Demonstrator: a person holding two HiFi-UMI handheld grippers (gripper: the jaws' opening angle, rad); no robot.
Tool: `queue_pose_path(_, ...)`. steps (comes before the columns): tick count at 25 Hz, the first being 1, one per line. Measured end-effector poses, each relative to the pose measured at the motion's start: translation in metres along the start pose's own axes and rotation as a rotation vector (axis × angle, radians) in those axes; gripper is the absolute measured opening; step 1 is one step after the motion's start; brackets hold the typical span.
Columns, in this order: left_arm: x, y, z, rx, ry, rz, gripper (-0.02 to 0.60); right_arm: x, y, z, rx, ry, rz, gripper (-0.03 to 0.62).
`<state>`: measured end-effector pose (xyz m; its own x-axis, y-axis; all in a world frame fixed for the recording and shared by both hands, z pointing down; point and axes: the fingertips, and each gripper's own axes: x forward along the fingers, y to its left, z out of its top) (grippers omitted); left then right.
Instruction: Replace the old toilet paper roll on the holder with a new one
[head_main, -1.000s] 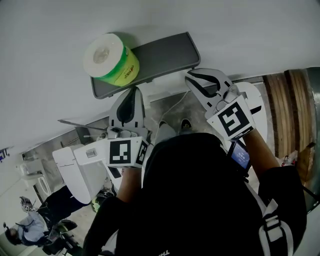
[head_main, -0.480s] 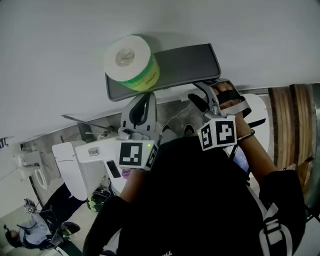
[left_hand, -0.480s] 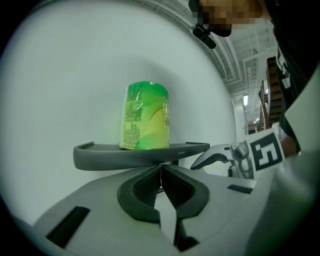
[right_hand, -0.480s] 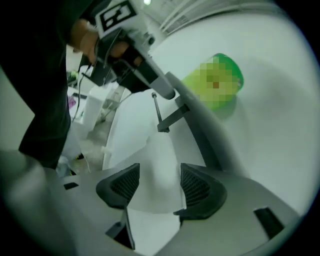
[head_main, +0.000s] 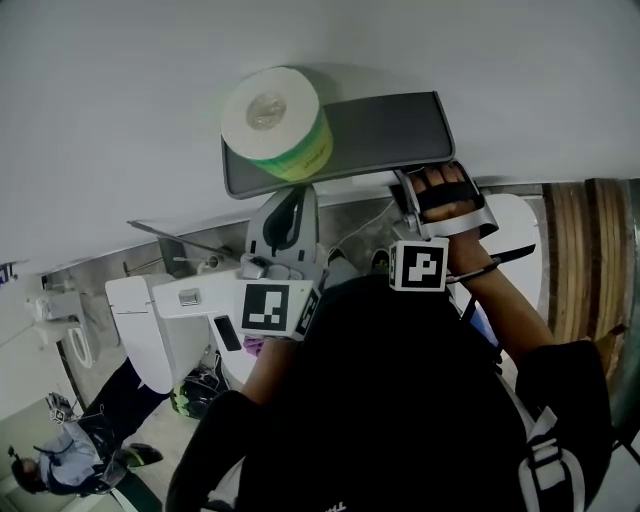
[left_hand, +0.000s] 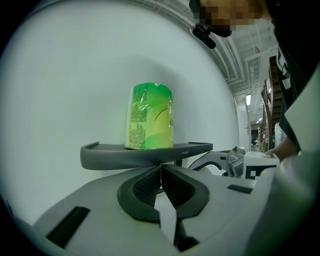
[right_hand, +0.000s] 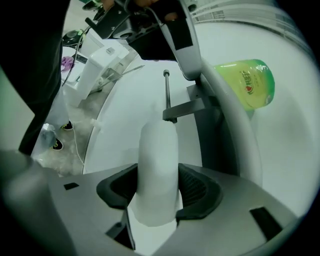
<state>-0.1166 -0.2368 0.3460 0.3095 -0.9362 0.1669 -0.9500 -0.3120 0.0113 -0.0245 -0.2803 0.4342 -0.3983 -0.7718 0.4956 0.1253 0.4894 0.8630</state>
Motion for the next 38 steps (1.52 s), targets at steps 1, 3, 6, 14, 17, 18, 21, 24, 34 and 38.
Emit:
queue_pose_path(1,0.000,0.000,-0.001,-0.001,0.001,-0.001,0.023,-0.001,0.000,-0.003,-0.003,0.012,-0.008,0.242)
queue_pose_path(3,-0.002,-0.001,-0.002,-0.001,0.002,-0.004,0.023,-0.002,0.001,-0.009,-0.009,0.029,-0.022,0.242)
queue_pose_path(6,-0.004,-0.004,-0.004,0.003,0.002,-0.011,0.023,-0.006,0.002,-0.019,-0.007,0.061,-0.037,0.242)
queue_pose_path(14,-0.007,-0.014,-0.002,0.008,-0.005,-0.032,0.023,-0.018,0.000,-0.077,0.051,0.184,-0.052,0.242)
queue_pose_path(17,-0.008,-0.018,-0.002,0.009,-0.008,-0.042,0.023,-0.025,-0.003,-0.104,0.066,0.243,-0.066,0.242)
queue_pose_path(18,-0.008,-0.020,-0.002,0.010,-0.009,-0.046,0.023,-0.028,-0.003,-0.113,0.069,0.262,-0.068,0.242)
queue_pose_path(21,-0.009,-0.025,0.000,0.012,-0.012,-0.057,0.023,-0.039,-0.004,-0.139,0.076,0.319,-0.076,0.242)
queue_pose_path(24,-0.010,-0.029,0.002,0.014,-0.016,-0.066,0.023,-0.051,-0.013,-0.165,0.098,0.376,-0.100,0.242)
queue_pose_path(34,-0.020,-0.036,0.006,0.022,-0.037,-0.057,0.023,-0.094,-0.126,-0.169,0.237,0.291,-0.350,0.242)
queue_pose_path(38,-0.024,-0.032,0.007,0.018,-0.043,-0.044,0.023,-0.107,-0.180,-0.117,0.343,0.089,-0.426,0.242)
